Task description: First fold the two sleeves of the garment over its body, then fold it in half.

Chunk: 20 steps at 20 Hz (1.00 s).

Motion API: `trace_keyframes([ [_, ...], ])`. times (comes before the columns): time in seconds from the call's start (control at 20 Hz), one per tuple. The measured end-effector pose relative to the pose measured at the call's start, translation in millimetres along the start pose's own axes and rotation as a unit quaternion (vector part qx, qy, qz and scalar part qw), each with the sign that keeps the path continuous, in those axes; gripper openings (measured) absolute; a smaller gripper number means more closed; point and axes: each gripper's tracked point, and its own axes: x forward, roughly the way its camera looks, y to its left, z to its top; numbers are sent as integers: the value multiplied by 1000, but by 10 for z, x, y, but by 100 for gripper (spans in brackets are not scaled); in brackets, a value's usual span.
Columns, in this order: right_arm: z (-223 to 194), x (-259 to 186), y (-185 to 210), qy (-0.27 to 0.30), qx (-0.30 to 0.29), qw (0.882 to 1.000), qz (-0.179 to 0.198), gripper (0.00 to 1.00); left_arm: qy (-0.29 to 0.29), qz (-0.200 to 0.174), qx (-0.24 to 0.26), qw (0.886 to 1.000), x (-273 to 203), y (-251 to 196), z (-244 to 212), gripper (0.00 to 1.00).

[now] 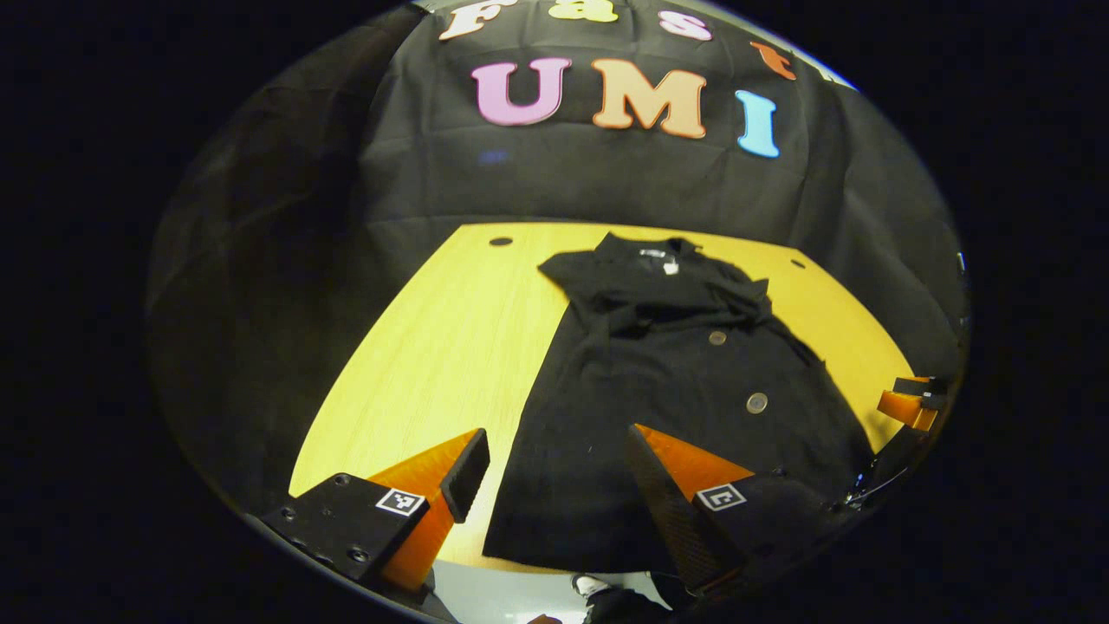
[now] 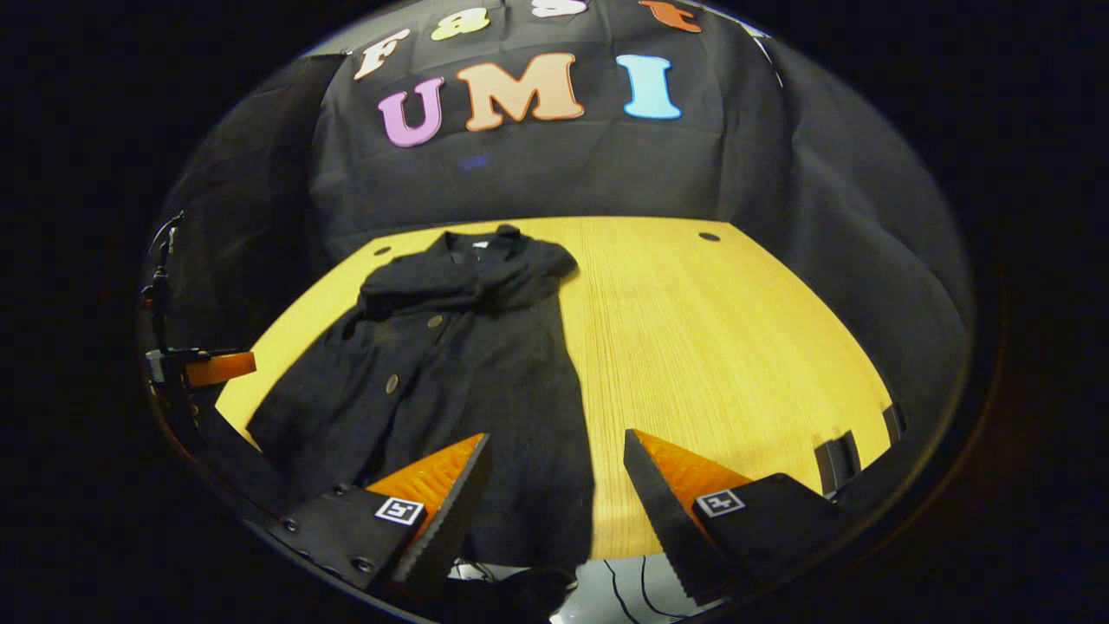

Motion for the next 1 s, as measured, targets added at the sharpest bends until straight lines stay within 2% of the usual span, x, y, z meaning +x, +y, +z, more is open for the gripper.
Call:
trace_keyframes([
  [0.1,-199,10,10,18,-2,1000,-8,98,18,7,-3,1000,10,75,-192,98],
  [0.2,-356,30,30,33,-4,999,-14,94,31,11,-4,999,10,146,-351,98],
  [0.35,-523,102,67,57,1,998,-18,94,49,11,-12,999,31,216,-548,98],
  [0.4,-609,108,73,68,2,997,-22,98,56,8,-17,998,35,198,-617,98],
  [0.45,-662,112,89,77,2,997,-22,98,67,6,-24,997,41,183,-694,96],
  [0.5,-695,147,109,84,2,996,-22,94,74,10,-28,997,30,196,-772,95],
  [0.55,-712,137,117,83,2,996,-21,98,60,8,-16,998,46,200,-716,97],
  [0.75,-689,163,127,75,3,997,-15,98,48,2,1,999,62,170,-742,96],
  [0.8,-681,187,147,72,-2,997,-9,94,41,-1,1,999,53,157,-739,93],
  [0.85,-681,183,177,69,-5,998,-1,73,27,-5,1,1000,66,141,-720,87],
  [1.0,-669,210,222,66,3,998,8,12,9,-21,-13,1000,84,69,-719,48],
])
